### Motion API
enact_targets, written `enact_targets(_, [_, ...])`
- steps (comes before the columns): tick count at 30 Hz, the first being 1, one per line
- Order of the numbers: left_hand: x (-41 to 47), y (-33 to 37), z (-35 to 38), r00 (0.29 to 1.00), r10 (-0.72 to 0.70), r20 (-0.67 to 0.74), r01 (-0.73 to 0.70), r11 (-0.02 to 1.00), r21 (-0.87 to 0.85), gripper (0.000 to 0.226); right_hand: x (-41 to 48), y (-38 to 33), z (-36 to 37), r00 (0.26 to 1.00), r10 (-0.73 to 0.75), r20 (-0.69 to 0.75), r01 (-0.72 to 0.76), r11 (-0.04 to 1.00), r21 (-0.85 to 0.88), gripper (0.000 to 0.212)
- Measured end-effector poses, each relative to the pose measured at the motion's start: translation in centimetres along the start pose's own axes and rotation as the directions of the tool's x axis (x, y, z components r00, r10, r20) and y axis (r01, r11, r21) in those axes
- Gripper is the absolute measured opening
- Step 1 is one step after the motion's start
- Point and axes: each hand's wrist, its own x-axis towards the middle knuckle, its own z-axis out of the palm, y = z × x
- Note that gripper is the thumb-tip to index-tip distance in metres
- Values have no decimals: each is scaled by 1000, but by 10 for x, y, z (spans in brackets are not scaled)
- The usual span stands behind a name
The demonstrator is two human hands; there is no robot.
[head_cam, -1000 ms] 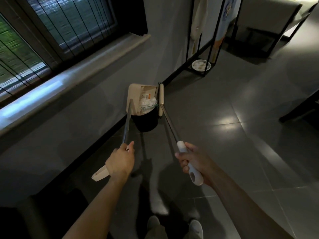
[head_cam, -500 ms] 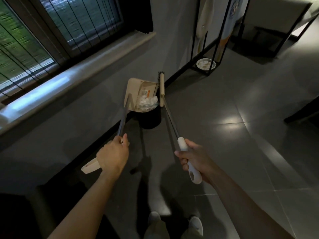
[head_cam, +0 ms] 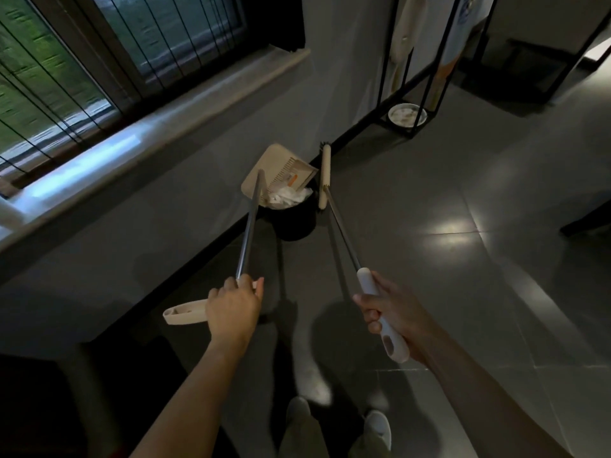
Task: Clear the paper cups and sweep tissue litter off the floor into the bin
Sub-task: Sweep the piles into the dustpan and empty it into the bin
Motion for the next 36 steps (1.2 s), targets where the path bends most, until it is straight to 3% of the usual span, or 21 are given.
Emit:
enact_targets(4, [10, -8, -7, 999, 37, 15, -36, 999, -11, 47, -2, -1, 0, 1000, -1, 3, 1, 1000, 16, 66])
enact_targets(8, [17, -13, -25, 998, -56, 14, 57, 990, -126, 51, -2, -5, 8, 1000, -4, 1, 4, 1000, 19, 70])
enact_targets(12, [18, -15, -40, 990, -120, -80, 99, 969, -227, 60, -1, -11, 16, 999, -43, 24, 43, 999, 14, 66])
enact_targets(16, [19, -10, -59, 979, -177, -102, 142, 947, -287, 46, -4, -13, 22, 997, -71, 30, 71, 997, 4, 62])
enact_targets(27, [35, -1, -92, 953, -74, -294, 6, 974, -226, 44, 4, -19, 19, 996, -65, 55, 55, 985, 166, 63])
enact_targets(32, [47, -1, -96, 939, -85, -332, -10, 962, -274, 45, 12, -22, 18, 997, -66, 50, 55, 981, 186, 66])
enact_targets(34, [52, 1, -94, 945, -97, -313, 7, 960, -278, 42, 13, -24, 17, 997, -61, 43, 52, 984, 172, 68])
enact_targets(36, [58, 3, -88, 972, -118, -203, 57, 957, -283, 44, 14, -25, 15, 997, -60, 52, 50, 984, 174, 66])
